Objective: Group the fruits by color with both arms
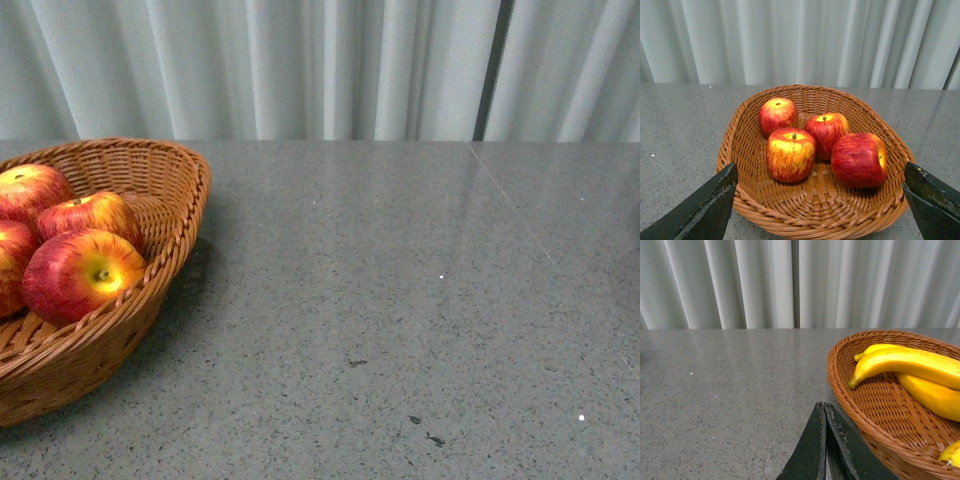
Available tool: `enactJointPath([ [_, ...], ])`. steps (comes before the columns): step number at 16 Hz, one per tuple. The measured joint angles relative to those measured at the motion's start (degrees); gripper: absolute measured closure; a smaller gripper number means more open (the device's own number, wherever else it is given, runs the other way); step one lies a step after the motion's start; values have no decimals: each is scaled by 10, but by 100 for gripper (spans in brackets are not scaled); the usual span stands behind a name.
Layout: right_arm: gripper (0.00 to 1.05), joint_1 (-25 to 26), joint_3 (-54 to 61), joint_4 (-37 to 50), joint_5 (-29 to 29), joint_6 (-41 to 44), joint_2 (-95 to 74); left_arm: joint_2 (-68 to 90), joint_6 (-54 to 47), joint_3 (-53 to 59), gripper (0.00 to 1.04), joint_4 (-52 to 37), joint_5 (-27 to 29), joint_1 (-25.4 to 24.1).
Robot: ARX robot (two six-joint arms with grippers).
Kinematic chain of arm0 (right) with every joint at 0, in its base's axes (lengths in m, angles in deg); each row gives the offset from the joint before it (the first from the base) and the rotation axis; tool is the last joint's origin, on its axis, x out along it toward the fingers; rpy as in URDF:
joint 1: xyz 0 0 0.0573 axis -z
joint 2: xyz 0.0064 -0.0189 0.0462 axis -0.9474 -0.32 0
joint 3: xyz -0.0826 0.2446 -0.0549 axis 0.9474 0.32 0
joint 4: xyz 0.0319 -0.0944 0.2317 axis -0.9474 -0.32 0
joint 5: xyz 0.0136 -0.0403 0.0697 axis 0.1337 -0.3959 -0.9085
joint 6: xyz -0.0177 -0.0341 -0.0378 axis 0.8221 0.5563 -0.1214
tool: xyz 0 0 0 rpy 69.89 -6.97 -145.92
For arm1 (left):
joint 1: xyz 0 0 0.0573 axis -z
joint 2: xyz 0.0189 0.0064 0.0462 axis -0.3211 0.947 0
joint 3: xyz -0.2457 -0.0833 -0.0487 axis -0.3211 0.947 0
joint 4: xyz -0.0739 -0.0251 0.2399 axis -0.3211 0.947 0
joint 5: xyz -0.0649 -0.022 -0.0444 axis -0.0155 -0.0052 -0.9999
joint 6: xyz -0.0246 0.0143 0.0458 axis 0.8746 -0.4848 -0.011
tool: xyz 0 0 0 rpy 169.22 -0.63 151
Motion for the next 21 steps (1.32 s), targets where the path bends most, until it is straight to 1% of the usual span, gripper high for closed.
enactJointPath([
  [2,103,0,0,0,0,0,0,0,0,0,7,0,0,0],
  [3,94,0,0,0,0,0,0,0,0,0,7,0,0,0],
  [4,81,0,0,0,0,0,0,0,0,0,7,0,0,0],
  [5,45,0,0,0,0,0,0,0,0,0,7,0,0,0],
  [7,23,0,0,0,0,0,0,0,0,0,7,0,0,0],
  [8,10,0,0,0,0,0,0,0,0,0,7,0,0,0],
  [9,5,0,0,0,0,0,0,0,0,0,7,0,0,0],
  [10,7,0,0,0,0,0,0,0,0,0,7,0,0,0],
  [21,7,0,0,0,0,0,0,0,0,0,7,0,0,0],
])
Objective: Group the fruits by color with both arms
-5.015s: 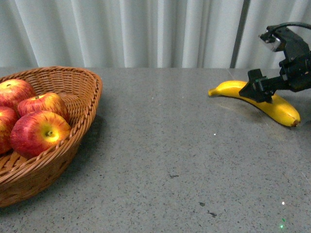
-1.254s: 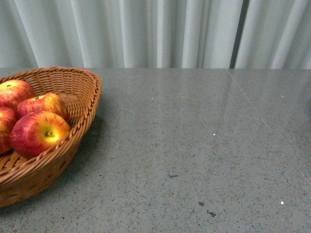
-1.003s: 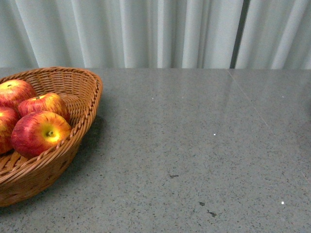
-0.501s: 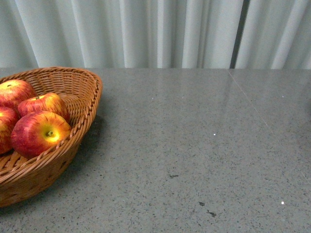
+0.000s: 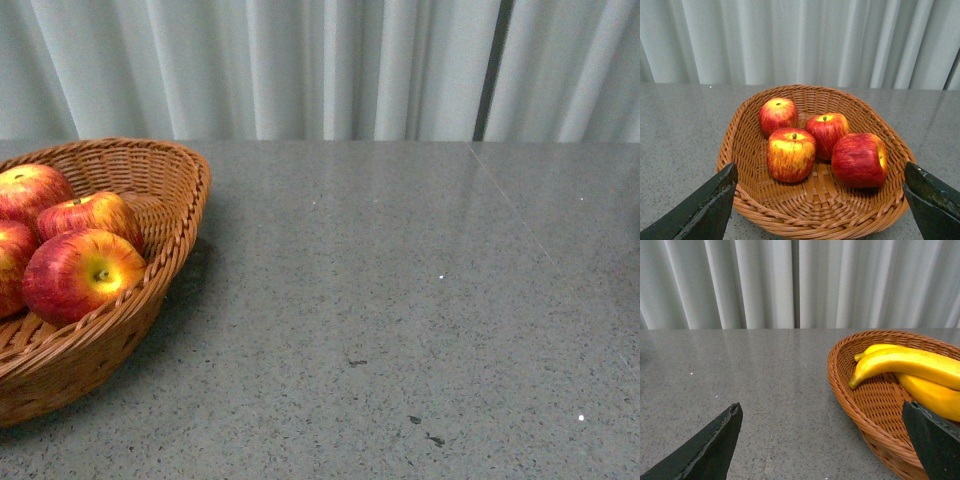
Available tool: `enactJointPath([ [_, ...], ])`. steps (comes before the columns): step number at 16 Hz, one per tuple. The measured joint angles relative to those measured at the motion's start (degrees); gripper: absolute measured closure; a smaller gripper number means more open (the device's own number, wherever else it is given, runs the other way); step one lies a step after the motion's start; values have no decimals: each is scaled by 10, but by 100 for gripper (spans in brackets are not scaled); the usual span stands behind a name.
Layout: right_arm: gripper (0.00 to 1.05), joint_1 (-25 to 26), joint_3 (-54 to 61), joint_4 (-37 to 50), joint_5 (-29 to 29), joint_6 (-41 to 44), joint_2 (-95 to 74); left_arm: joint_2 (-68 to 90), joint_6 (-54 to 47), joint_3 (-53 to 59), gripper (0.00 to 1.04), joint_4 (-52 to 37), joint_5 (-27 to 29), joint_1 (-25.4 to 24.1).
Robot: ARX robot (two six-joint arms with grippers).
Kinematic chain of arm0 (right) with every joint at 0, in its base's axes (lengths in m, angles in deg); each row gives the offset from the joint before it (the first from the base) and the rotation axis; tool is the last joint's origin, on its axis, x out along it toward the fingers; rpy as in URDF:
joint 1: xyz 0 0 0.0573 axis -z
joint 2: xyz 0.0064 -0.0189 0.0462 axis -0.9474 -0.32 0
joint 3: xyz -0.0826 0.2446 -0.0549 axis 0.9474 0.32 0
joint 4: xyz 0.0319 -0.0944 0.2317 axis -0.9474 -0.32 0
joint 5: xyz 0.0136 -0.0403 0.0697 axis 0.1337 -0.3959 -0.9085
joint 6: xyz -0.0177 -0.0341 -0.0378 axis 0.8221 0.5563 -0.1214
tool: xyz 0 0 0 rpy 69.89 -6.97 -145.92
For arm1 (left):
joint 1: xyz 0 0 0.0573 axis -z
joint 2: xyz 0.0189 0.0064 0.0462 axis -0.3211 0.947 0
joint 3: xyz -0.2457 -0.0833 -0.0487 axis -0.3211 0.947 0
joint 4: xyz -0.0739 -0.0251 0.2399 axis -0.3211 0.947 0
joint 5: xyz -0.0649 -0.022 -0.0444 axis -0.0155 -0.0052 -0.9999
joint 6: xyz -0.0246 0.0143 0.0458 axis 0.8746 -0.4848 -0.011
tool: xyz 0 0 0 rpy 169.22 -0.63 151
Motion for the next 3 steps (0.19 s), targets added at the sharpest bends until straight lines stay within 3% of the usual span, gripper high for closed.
enactJointPath([
  [3,7,0,0,0,0,0,0,0,0,0,7,0,0,0],
])
